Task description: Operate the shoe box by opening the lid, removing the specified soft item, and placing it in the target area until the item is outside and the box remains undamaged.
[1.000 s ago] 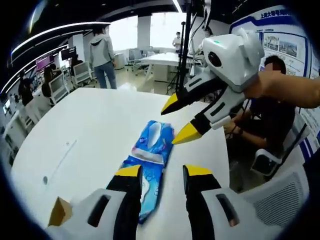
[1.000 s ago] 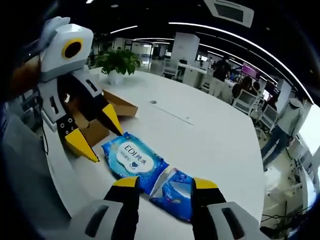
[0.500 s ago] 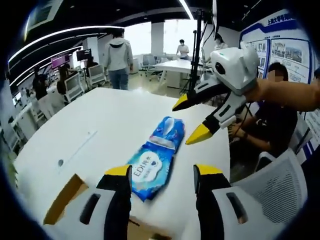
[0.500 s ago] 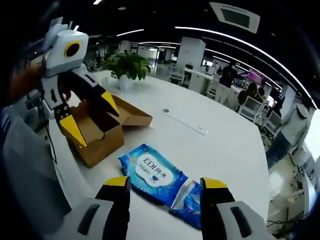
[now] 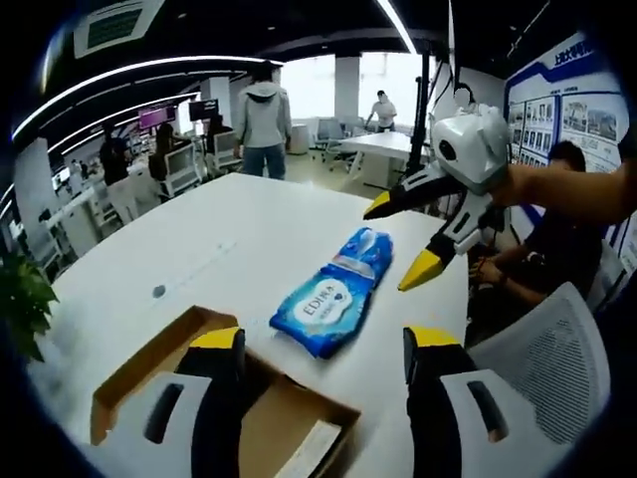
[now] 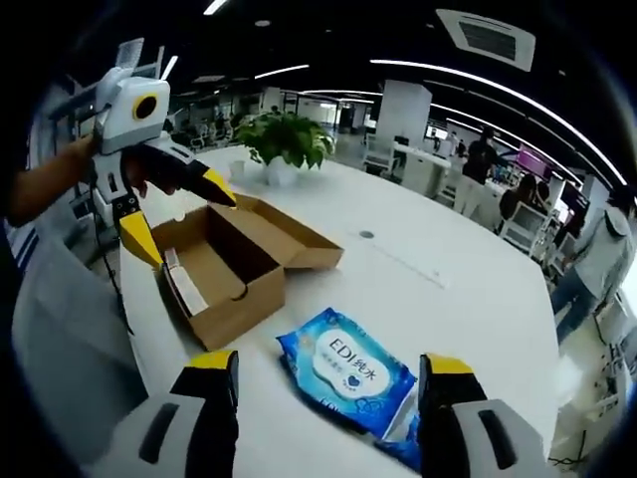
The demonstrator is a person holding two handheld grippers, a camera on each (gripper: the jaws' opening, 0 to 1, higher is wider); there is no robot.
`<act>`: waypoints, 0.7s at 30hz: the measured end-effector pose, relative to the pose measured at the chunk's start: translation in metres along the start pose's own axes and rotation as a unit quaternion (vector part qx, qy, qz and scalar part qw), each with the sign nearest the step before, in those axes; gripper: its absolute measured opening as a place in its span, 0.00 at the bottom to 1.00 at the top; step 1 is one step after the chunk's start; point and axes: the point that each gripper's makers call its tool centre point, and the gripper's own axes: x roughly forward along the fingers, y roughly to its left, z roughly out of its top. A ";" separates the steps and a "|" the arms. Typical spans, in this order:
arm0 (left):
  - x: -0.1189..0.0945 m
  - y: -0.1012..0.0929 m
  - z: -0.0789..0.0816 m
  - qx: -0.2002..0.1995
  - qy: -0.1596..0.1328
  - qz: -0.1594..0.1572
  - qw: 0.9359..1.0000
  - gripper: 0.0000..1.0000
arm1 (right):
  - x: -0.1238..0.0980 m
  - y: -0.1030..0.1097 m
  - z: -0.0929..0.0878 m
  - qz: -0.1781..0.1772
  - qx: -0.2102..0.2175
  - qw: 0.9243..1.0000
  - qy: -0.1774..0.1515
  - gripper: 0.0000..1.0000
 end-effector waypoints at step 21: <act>-0.115 0.031 -0.036 -0.052 -0.073 0.145 0.985 0.86 | 0.049 0.064 0.026 0.108 -0.087 0.990 -0.005 0.86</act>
